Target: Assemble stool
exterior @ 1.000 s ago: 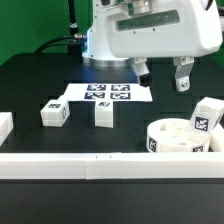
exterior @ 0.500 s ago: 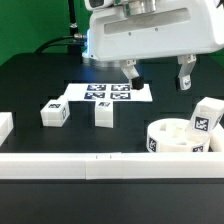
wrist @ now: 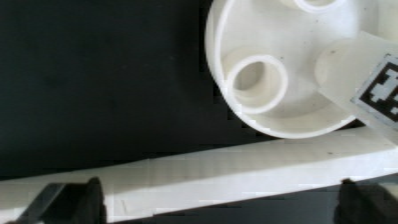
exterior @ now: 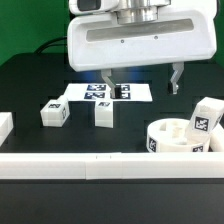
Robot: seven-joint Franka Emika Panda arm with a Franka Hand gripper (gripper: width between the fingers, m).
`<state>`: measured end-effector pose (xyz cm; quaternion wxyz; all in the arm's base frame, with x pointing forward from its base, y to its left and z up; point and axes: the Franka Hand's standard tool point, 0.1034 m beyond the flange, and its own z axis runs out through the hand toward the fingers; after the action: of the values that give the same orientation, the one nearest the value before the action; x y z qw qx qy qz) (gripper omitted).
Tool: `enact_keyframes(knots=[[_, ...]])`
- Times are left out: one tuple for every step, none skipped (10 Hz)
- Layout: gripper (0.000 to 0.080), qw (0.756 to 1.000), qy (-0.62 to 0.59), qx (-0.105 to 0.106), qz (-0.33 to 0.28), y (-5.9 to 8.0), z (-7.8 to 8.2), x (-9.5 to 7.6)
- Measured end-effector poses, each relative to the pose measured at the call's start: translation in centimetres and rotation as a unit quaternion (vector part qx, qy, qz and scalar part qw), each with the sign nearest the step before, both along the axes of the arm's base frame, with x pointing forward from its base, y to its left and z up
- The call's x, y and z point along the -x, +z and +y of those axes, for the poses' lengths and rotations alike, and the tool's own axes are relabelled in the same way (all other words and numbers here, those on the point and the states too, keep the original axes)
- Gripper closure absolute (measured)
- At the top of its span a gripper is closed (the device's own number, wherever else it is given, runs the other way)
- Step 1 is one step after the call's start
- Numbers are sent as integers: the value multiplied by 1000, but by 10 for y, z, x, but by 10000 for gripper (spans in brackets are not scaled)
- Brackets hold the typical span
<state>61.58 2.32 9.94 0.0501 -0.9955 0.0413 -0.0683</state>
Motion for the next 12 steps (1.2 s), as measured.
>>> enact_keyframes(knots=[[150, 1000, 18, 2, -2, 0, 0, 0], [150, 1000, 16, 2, -1, 0, 0, 0], [150, 1000, 15, 2, -1, -1, -1, 0], [150, 1000, 14, 3, 2, -3, -10, 4], [150, 1000, 9, 9, 7, -11, -28, 14], [150, 1000, -1, 14, 7, -18, -43, 23], [150, 1000, -5, 20, 8, -25, -59, 33], [150, 1000, -12, 22, 10, -30, -68, 39], [150, 1000, -9, 21, 10, -28, -63, 36], [150, 1000, -8, 18, 16, -28, -62, 36], [150, 1000, -9, 17, 18, -29, -63, 37], [150, 999, -12, 8, 47, -32, -61, 43]])
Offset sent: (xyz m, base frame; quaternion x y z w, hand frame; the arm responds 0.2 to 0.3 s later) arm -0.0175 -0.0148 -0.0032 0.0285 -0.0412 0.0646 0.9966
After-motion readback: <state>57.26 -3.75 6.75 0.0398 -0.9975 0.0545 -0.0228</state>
